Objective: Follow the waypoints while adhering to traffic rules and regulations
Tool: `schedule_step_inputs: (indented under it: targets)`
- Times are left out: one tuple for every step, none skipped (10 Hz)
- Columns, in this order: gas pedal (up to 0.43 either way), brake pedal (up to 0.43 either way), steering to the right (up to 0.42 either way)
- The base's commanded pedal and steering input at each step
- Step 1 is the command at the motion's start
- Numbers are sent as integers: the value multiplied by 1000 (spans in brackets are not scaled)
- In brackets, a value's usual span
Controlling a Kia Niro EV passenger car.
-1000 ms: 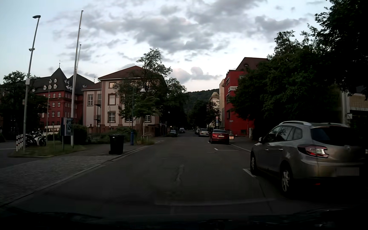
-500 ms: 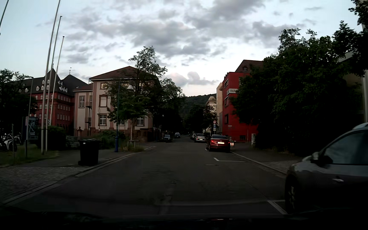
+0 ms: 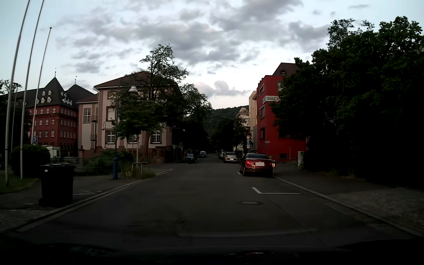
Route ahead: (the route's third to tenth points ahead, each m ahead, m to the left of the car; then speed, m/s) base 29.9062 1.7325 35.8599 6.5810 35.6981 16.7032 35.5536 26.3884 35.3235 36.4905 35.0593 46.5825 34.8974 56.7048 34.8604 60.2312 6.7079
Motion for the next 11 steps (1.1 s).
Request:
schedule_step_inputs:
  targets:
    - [8,0,-4]
    - [8,0,-5]
    - [8,0,-8]
    - [0,0,-11]
    - [0,0,-14]
    - [0,0,-14]
    - [0,0,-14]
    - [0,0,-14]
    - [0,0,-12]
    - [0,0,-11]
    - [0,0,-8]
